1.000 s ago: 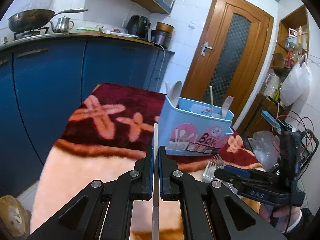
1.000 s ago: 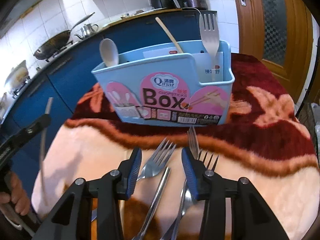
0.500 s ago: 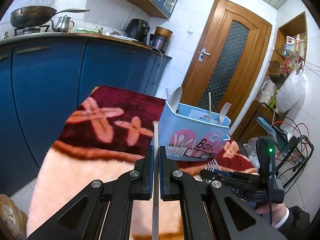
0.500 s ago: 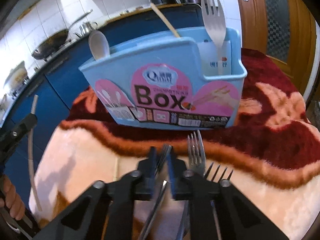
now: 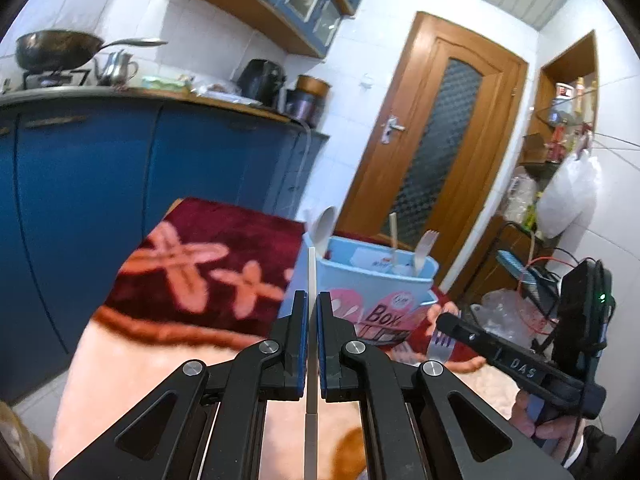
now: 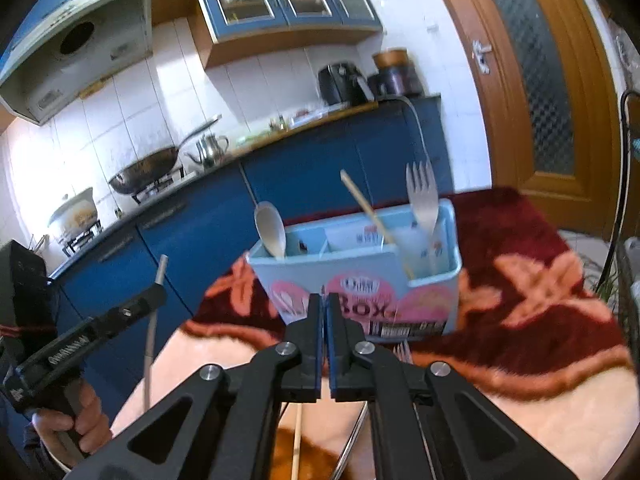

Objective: Organize utensils
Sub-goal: 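Grasp a metal fork with the right tool while the left tool lifts the chopstick, then insert the fork into the caddy with the right tool while the left tool inserts the chopstick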

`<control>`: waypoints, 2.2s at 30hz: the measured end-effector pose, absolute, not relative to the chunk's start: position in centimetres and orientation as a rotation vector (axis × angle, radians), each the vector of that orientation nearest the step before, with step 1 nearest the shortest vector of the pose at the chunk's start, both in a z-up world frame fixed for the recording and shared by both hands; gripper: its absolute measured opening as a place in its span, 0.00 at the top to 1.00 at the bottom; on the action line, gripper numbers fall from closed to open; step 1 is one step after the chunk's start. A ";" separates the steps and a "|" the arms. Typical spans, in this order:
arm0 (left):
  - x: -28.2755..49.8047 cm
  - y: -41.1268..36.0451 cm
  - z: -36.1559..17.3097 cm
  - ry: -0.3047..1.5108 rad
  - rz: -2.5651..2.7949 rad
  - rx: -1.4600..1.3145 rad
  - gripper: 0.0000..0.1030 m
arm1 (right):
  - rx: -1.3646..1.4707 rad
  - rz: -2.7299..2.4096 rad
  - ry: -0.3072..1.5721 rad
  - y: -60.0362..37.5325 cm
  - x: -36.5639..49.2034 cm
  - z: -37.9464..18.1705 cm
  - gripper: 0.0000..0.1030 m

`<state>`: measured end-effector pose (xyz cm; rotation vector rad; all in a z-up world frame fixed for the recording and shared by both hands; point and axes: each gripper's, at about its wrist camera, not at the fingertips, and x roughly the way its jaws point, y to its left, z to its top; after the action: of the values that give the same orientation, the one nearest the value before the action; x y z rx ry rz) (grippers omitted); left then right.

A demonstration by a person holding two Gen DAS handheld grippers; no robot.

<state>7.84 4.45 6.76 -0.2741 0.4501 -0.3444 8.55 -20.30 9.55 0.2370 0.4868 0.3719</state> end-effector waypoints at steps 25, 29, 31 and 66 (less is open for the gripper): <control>13.9 -0.2 14.5 0.195 -0.326 -0.223 0.96 | 0.192 0.204 0.229 -26.3 9.5 18.0 0.96; 15.3 -1.0 15.2 0.115 -0.261 -0.218 0.96 | 0.182 0.167 0.191 -26.9 10.2 19.1 0.96; 15.9 -1.4 15.3 0.075 -0.241 -0.223 0.96 | 0.187 0.141 0.172 -27.2 10.7 19.3 0.96; 18.8 -2.8 9.1 0.080 -0.099 -0.205 0.96 | 0.085 0.166 0.300 -24.6 15.1 12.7 0.83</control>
<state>18.82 -2.78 9.10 -0.2049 0.0798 -0.0995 15.09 -24.56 12.65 0.0850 0.2999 0.1662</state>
